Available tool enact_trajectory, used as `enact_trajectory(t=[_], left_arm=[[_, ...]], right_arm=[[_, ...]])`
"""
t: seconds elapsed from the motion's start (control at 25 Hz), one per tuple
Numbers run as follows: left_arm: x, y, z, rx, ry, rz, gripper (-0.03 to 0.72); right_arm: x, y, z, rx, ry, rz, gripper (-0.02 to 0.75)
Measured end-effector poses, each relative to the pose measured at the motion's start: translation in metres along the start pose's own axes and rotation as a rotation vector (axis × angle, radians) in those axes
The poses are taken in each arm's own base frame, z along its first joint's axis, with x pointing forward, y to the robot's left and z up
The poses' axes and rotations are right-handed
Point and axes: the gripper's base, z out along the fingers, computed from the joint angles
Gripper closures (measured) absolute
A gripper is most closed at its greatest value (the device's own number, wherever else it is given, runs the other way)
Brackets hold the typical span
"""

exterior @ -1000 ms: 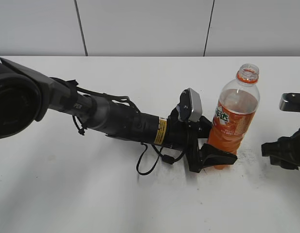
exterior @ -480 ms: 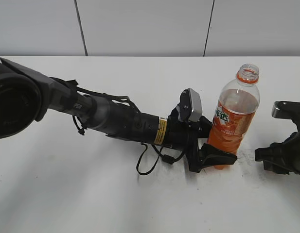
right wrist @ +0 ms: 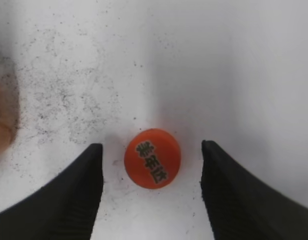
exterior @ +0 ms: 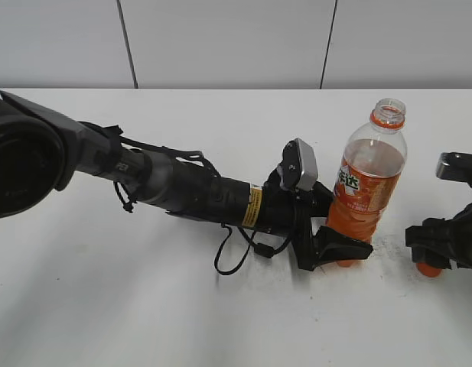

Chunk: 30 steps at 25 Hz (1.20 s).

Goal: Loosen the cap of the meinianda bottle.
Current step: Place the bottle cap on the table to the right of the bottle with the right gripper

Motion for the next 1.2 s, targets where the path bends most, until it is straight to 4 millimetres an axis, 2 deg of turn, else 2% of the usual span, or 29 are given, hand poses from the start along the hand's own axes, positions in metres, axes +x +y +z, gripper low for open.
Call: enact_trajectory(t=[0.2,0.28,0.52,1.0,1.2], left_arm=[[0.007,0.003,-0.002,-0.024,0.073,-0.005,0.038],[0.010,0.003,-0.002,-0.030,0.104,-0.021,0.026],[0.003,0.005,-0.008,-0.011,0.165,-0.019,0.022],[-0.011,0.003,-0.021,0.038,0.317,-0.028,0.022],[-0.024,0.007,-0.032,0.019,0.363,-0.057,0.022]], right_arm=[[-0.003,0.000,-0.017,-0.004,-0.023,0.013,0.274],[-0.004,0.000,-0.023,-0.006,-0.035,0.014,0.272],[-0.006,0.001,-0.032,-0.013,-0.064,0.013,0.268],[-0.005,0.001,-0.032,-0.012,-0.060,0.011,0.268],[-0.005,0.001,-0.032,-0.012,-0.060,0.010,0.268]])
